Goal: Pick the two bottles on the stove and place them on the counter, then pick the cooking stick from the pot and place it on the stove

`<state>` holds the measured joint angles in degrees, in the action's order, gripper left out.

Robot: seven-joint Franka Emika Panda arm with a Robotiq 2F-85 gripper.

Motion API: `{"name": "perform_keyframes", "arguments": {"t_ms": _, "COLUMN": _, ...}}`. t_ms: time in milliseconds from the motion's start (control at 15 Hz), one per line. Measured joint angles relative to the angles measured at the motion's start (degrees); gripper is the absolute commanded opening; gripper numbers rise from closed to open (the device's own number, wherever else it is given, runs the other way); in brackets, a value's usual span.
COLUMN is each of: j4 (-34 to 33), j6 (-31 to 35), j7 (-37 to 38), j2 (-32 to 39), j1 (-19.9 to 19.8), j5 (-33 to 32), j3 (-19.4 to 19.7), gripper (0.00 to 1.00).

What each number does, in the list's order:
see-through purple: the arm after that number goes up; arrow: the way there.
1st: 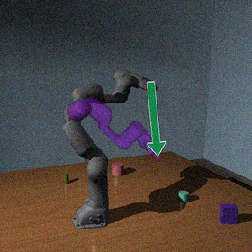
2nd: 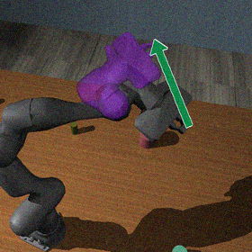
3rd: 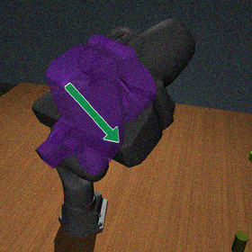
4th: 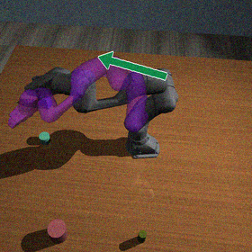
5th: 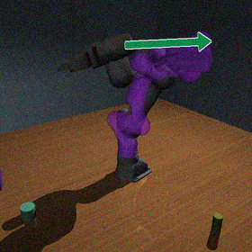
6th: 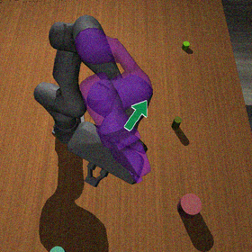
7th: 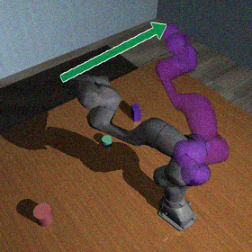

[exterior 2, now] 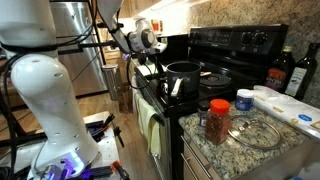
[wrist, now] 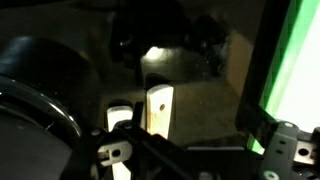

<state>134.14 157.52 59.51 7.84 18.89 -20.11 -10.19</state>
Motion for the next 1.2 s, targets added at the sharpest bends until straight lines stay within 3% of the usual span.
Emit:
{"name": "perform_keyframes", "arguments": {"t_ms": 267, "j4": -1.4, "j6": -11.0, "j7": 0.9, "j2": -4.4, "j1": 1.0, "j5": -1.5, "j3": -0.6, "gripper": 1.0}}
{"name": "perform_keyframes", "arguments": {"t_ms": 533, "j4": -3.6, "j6": -24.1, "j7": -0.8, "j2": -8.6, "j1": 1.0, "j5": 0.7, "j3": -3.9, "gripper": 1.0}}
{"name": "perform_keyframes", "arguments": {"t_ms": 867, "j4": -7.6, "j6": -38.4, "j7": -16.1, "j2": -14.0, "j1": 0.9, "j5": 13.7, "j3": -6.2, "gripper": 1.0}}
{"name": "perform_keyframes", "arguments": {"t_ms": 1200, "j4": -10.3, "j6": -52.2, "j7": -24.9, "j2": -20.7, "j1": -2.1, "j5": 17.9, "j3": -3.5, "gripper": 1.0}}
